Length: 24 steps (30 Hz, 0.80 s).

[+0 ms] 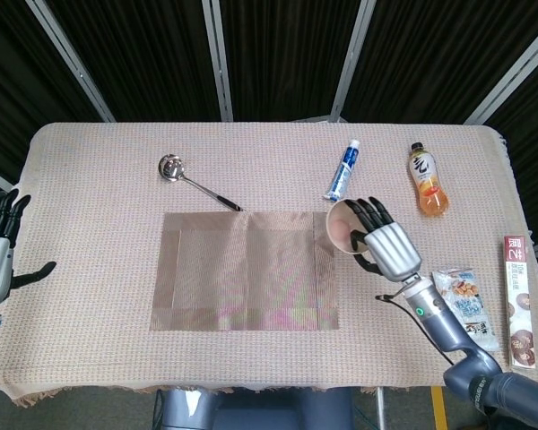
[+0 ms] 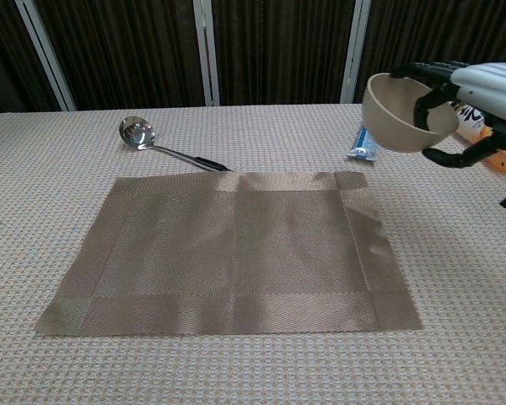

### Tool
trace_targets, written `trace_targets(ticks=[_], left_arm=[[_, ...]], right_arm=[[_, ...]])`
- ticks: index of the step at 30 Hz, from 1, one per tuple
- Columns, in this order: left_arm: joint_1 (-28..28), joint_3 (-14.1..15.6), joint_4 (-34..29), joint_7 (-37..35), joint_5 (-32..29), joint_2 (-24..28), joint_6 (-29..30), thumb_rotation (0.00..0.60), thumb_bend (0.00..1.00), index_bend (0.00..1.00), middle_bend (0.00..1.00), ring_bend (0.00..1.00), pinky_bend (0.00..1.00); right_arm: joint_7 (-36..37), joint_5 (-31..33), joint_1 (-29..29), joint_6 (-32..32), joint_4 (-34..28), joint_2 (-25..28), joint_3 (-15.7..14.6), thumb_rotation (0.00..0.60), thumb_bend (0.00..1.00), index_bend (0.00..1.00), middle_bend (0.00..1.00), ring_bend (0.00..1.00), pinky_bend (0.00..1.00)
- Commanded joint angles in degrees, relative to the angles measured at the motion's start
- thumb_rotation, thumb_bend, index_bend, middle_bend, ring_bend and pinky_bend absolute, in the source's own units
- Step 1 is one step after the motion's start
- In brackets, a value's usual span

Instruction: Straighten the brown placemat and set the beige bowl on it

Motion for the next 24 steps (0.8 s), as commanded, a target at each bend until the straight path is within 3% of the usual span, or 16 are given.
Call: trace_targets(ticks=[1, 11, 24], left_arm=[[0.2, -0.2, 0.0, -0.2, 0.0, 0.2, 0.0, 0.600, 0.00, 0.00, 0.00, 0.00, 0.00], [0.9, -1.0, 1.0, -1.6, -1.2, 0.8, -1.0, 0.600, 0.00, 0.00, 0.00, 0.00, 0.00], [1.2, -1.5, 1.9, -2.4, -1.9, 0.8, -2.0, 0.600, 0.00, 0.00, 0.00, 0.00, 0.00]], right_arm=[[-3.0, -1.7, 4.8, -5.3, -3.6, 0.6, 0.5, 0.600, 0.36, 0.80, 0.03, 0.00, 0.00], [-11.3, 0.0, 12.5, -15.2, -4.2, -6.0, 1.5, 0.600, 0.35, 0.80, 0.04, 0.00, 0.00], [-22.4, 3.3, 17.0, -21.0, -2.9, -13.9, 1.8, 0.600, 0.35, 0.80, 0.04, 0.00, 0.00]])
